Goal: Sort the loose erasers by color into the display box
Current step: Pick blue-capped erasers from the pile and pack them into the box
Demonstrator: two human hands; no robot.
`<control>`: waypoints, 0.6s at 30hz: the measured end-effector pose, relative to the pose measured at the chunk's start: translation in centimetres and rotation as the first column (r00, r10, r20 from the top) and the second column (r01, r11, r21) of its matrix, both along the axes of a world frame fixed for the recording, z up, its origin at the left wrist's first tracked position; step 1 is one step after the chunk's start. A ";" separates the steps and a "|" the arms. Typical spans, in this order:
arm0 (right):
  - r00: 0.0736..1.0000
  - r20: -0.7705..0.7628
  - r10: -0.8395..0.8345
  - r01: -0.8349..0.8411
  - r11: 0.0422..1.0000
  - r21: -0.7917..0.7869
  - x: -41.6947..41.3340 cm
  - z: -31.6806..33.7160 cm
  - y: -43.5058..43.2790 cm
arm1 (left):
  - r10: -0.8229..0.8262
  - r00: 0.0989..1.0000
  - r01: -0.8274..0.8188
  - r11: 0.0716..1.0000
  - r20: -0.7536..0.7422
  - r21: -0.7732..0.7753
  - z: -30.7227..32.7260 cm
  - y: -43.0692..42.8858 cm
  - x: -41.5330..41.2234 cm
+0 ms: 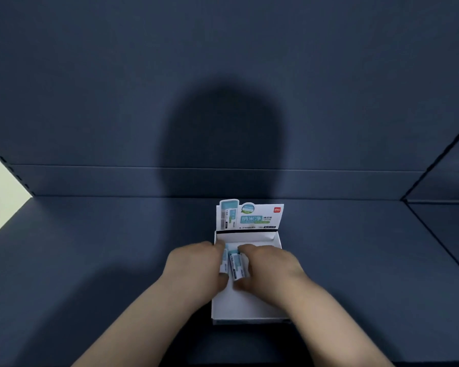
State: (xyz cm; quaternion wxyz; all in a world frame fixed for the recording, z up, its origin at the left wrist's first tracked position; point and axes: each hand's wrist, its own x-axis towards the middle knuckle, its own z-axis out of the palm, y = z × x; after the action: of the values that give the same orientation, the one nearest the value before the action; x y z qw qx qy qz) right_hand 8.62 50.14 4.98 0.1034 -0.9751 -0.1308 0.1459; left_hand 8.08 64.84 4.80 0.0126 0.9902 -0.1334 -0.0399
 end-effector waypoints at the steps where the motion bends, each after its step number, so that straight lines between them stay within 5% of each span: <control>1: 1.000 0.001 -0.010 0.010 1.000 0.008 0.0 0.0 0.1 | 0.001 1.000 -0.001 1.000 0.000 -0.012 0.0 0.0 0.0; 8: 0.998 -0.016 -0.068 0.070 0.992 0.104 0.9 0.2 1.0 | 0.013 1.000 -0.013 0.997 -0.002 -0.074 -0.2 0.2 -0.1; 18: 0.997 0.045 -0.059 0.050 0.982 0.183 0.6 -0.1 1.0 | 0.062 0.997 -0.064 0.998 0.055 0.028 -0.5 -0.1 0.1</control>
State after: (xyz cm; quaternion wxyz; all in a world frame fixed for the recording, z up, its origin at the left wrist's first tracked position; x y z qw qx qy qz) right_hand 9.18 51.11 4.93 0.1928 -0.9682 -0.1193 0.1058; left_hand 8.16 64.74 4.32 -0.0047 0.9947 -0.1017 -0.0147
